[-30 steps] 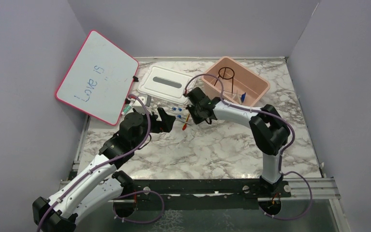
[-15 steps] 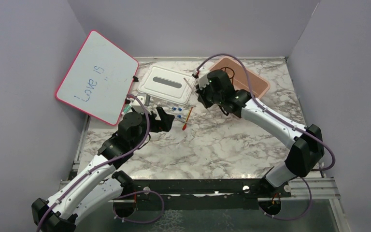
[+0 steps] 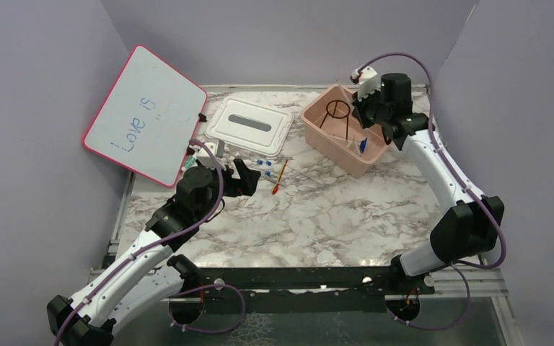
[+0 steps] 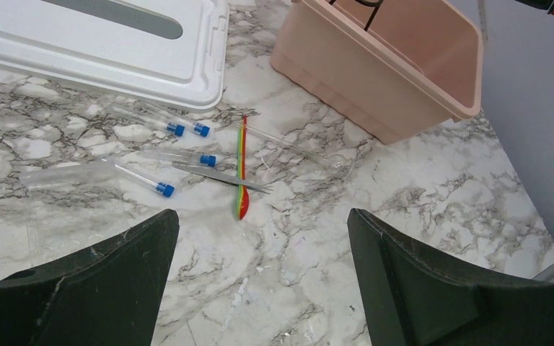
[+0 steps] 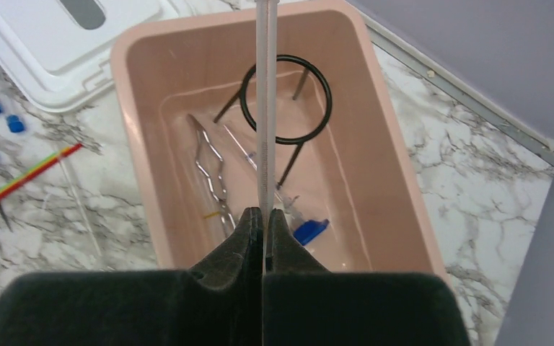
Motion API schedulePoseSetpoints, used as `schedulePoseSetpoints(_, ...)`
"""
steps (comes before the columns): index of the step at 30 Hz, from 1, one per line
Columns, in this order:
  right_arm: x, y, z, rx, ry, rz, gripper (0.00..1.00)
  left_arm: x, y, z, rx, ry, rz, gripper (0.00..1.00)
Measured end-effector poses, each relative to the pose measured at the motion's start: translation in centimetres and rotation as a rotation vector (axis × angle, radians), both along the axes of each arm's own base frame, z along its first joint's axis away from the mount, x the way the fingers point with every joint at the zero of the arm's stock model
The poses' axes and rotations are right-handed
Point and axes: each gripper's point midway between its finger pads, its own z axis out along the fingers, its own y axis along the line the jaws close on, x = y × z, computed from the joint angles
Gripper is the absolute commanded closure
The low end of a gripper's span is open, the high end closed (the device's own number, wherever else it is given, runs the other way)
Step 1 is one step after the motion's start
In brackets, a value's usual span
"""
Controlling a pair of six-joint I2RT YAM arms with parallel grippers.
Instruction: Organize the chemistry lab equipment
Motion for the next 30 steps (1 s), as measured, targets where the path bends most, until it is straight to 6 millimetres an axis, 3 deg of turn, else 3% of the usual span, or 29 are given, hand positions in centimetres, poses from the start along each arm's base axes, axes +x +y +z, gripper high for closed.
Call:
schedulePoseSetpoints(3, 0.4, -2.2, -0.2, -0.012, 0.003, 0.015, 0.99, 0.0, 0.0, 0.0, 0.001, 0.0, 0.0, 0.1)
schedulePoseSetpoints(7, 0.2, -2.2, -1.6, -0.026, 0.039, 0.096, 0.99, 0.1, 0.0, -0.1, 0.006, 0.001, -0.001, 0.1)
schedulePoseSetpoints(16, -0.8, 0.1, -10.1, 0.0, 0.283, 0.271, 0.97, 0.3, -0.2, -0.4, 0.016, 0.013, -0.002, 0.1)
schedulePoseSetpoints(19, -1.3, 0.4, -12.0, 0.003, 0.346, 0.294, 0.94, 0.3, -0.2, -0.4, 0.015, 0.014, -0.002, 0.1)
schedulePoseSetpoints(25, -1.1, 0.4, -13.9, -0.001, 0.4, 0.302, 0.87, 0.3, -0.3, -0.6, 0.017, 0.019, -0.001, 0.1)
schedulePoseSetpoints(30, -1.0, 0.6, -14.5, 0.006, 0.423, 0.304, 0.7, 0.3, -0.3, -0.6, 0.015, 0.019, -0.001, 0.1)
